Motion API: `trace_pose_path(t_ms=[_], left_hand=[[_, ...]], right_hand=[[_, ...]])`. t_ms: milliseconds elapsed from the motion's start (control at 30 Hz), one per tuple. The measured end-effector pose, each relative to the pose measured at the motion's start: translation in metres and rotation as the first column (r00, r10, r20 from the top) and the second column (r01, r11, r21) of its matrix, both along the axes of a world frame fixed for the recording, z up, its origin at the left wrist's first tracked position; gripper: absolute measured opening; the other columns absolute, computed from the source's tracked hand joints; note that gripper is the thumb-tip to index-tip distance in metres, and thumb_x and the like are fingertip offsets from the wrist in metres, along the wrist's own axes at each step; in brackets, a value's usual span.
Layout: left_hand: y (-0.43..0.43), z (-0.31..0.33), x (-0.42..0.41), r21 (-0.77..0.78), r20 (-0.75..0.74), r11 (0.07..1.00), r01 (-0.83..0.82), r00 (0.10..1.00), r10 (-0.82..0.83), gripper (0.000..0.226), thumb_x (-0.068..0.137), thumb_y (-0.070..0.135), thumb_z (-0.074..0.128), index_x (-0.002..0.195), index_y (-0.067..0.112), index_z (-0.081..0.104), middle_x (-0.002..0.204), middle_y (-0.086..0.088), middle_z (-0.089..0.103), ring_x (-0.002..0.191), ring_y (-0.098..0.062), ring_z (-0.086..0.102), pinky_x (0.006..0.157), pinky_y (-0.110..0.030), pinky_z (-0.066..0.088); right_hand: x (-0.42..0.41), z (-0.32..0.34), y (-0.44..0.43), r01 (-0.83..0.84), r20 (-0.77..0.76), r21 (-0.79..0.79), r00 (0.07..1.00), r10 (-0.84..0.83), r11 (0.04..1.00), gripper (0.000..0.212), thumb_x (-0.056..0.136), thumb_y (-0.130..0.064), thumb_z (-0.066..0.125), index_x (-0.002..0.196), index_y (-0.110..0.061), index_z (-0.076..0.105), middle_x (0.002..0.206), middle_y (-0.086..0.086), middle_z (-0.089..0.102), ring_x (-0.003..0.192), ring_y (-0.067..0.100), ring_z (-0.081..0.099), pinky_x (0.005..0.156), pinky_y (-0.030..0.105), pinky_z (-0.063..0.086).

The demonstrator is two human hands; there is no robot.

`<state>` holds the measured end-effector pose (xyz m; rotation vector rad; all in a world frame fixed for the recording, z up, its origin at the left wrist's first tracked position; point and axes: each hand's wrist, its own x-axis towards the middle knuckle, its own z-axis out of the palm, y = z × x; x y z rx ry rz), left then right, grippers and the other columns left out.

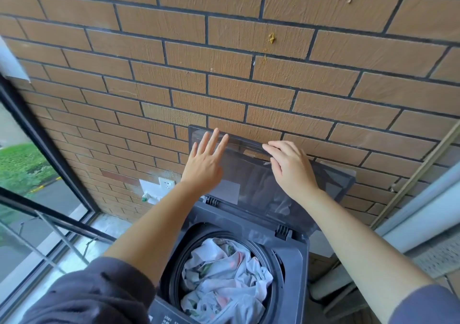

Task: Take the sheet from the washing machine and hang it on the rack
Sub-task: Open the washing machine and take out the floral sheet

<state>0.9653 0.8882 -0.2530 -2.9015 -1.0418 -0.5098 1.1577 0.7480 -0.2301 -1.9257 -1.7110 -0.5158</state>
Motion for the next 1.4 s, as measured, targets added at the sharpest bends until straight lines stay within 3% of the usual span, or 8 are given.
trace_pose_path(t_ms=[267,533,667,867,1033,1233,1333,1400], left_hand=[[-0.054,-0.065,-0.054,-0.132,0.097,0.991,0.026,0.995,-0.013,0.074,0.085,0.014,0.051,0.151,0.017,0.018,0.159,-0.007,0.013,0.147,-0.027,0.009,0.118,-0.043,0.017],[-0.092,-0.164,-0.096,-0.381,-0.091,0.923,-0.057,0.996,0.024,0.06,0.089,0.02,0.053,0.146,0.015,0.033,0.156,-0.006,0.024,0.146,-0.024,0.016,0.116,-0.038,0.019],[-0.099,-0.203,-0.103,-0.448,-0.198,0.888,-0.103,0.98,0.014,0.059,0.09,0.02,0.05,0.146,0.016,0.031,0.156,-0.007,0.023,0.146,-0.025,0.015,0.116,-0.038,0.019],[-0.105,-0.243,-0.101,-0.489,-0.268,0.862,-0.131,0.963,-0.005,0.055,0.088,0.023,0.053,0.14,0.017,0.037,0.151,-0.005,0.029,0.143,-0.024,0.02,0.113,-0.037,0.026],[-0.108,-0.259,-0.096,-0.509,-0.24,0.851,-0.124,0.971,-0.002,0.054,0.083,0.022,0.054,0.135,0.016,0.042,0.143,-0.005,0.037,0.137,-0.025,0.03,0.107,-0.037,0.035],[-0.113,-0.261,-0.092,-0.534,-0.221,0.837,-0.123,0.975,0.002,0.052,0.086,0.023,0.054,0.137,0.014,0.042,0.146,-0.004,0.034,0.138,-0.022,0.028,0.109,-0.035,0.032],[-0.115,-0.261,-0.089,-0.56,-0.224,0.819,-0.125,0.975,-0.004,0.05,0.086,0.026,0.055,0.134,0.015,0.045,0.143,-0.002,0.039,0.135,-0.021,0.031,0.107,-0.033,0.033],[-0.117,-0.263,-0.088,-0.626,-0.22,0.771,-0.116,0.975,-0.032,0.056,0.083,0.036,0.056,0.135,0.018,0.044,0.141,0.0,0.04,0.134,-0.02,0.033,0.107,-0.033,0.034]], right_hand=[[-0.042,-0.06,-0.046,-0.102,0.035,0.04,0.994,0.101,0.994,0.039,0.08,0.001,0.053,0.115,-0.01,0.068,0.121,0.006,0.063,0.119,0.023,0.05,0.1,0.037,0.038],[-0.078,-0.176,-0.076,-0.097,-0.134,-0.318,0.989,0.057,0.943,0.039,0.084,-0.017,0.043,0.116,-0.016,0.066,0.125,0.004,0.06,0.12,0.017,0.042,0.092,0.042,0.05],[-0.083,-0.221,-0.08,-0.163,-0.263,-0.71,0.964,-0.044,0.685,0.057,0.092,-0.033,0.052,0.145,-0.028,0.032,0.155,-0.004,0.021,0.144,0.019,0.014,0.113,0.04,0.025],[-0.092,-0.286,-0.081,-0.192,-0.23,-0.943,0.966,-0.118,0.27,0.108,0.07,-0.058,0.071,0.15,-0.037,0.003,0.16,-0.001,-0.007,0.146,0.03,-0.006,0.116,0.054,0.007],[-0.105,-0.321,-0.085,-0.194,-0.204,-0.978,0.965,-0.167,0.077,0.096,0.081,-0.024,0.066,0.148,-0.041,0.0,0.157,0.008,-0.001,0.126,0.038,0.044,0.096,0.044,0.042],[-0.115,-0.318,-0.083,-0.117,-0.266,-0.941,0.836,-0.481,0.318,0.033,0.091,-0.005,0.042,0.118,-0.012,0.059,0.121,0.011,0.058,0.108,0.03,0.057,0.085,0.034,0.049],[-0.109,-0.308,-0.079,-0.157,-0.387,-0.902,0.71,-0.589,0.402,0.02,0.087,-0.004,0.041,0.085,-0.013,0.058,0.09,0.006,0.058,0.088,0.028,0.057,0.066,0.029,0.042],[-0.102,-0.293,-0.066,-0.141,-0.503,-0.847,0.528,-0.685,0.513,0.024,0.086,-0.004,0.04,0.065,-0.016,0.043,0.071,0.002,0.047,0.074,0.024,0.051,0.057,0.028,0.036]])
